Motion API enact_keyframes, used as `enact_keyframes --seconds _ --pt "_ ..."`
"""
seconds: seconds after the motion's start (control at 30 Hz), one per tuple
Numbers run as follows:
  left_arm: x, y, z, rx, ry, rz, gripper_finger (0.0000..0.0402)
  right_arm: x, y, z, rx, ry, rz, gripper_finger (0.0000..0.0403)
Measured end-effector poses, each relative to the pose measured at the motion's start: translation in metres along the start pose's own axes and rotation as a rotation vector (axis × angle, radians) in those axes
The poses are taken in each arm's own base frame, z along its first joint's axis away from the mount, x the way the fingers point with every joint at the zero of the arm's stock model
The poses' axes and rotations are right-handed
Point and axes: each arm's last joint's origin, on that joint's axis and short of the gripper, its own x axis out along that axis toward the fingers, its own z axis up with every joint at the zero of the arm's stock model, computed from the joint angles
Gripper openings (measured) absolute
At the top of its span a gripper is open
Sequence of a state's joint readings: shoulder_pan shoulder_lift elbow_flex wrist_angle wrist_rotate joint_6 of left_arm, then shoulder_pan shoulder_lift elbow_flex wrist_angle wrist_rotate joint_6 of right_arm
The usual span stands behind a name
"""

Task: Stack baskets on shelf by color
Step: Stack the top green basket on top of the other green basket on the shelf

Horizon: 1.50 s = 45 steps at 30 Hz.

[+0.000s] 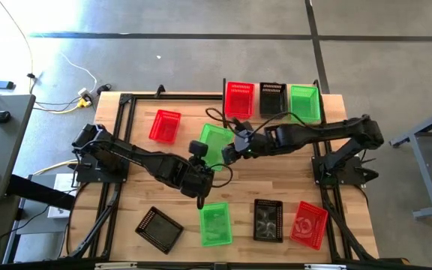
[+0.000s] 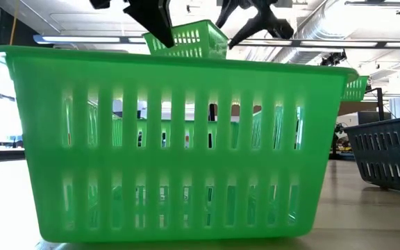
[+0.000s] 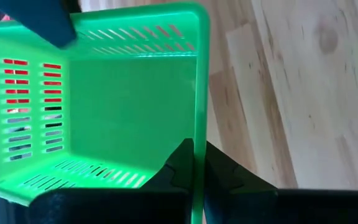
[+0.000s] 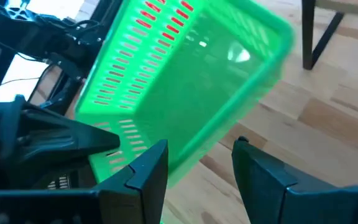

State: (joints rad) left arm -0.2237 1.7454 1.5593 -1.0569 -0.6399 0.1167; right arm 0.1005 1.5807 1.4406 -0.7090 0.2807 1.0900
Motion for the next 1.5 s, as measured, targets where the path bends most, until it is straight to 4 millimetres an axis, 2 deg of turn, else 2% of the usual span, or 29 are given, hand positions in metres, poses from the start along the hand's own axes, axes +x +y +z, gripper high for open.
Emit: enact_keyframes --seconds 0.33,0.43,0.63,0.73,0.9,1.13,1.37,1.5 --pt "0.001 0.002 -0.001 0.106 0.023 0.065 0.0000 0.033 0.004 -0.008 0.075 0.016 -0.028 0.0153" --pt "0.001 0.001 -0.002 0.113 0.031 0.056 0.0000 0.035 0.005 -0.008 0.078 0.012 -0.024 0.0123" --pt "0.001 0.001 -0.001 0.104 0.023 0.048 0.0003 0.037 0.005 -0.003 0.052 -0.019 -0.015 0.0019" --pt "0.001 0.002 -0.001 0.057 0.018 0.066 0.0013 0.038 0.004 0.001 0.042 -0.026 -0.008 0.0012" --pt "0.006 0.007 -0.002 -0.006 0.023 0.015 0.0040 0.041 -0.002 0.009 0.033 -0.024 -0.024 0.0008" --pt "0.010 0.012 -0.004 -0.066 0.036 -0.027 0.0104 0.043 -0.008 0.017 0.020 -0.027 -0.046 0.0001" --pt "0.009 0.011 -0.003 -0.061 0.034 -0.032 0.0170 0.043 -0.017 0.016 0.010 0.011 -0.122 0.0001" --pt "0.008 0.009 -0.004 -0.051 0.038 -0.033 0.0194 0.042 -0.021 0.013 0.013 0.033 -0.160 0.0001"
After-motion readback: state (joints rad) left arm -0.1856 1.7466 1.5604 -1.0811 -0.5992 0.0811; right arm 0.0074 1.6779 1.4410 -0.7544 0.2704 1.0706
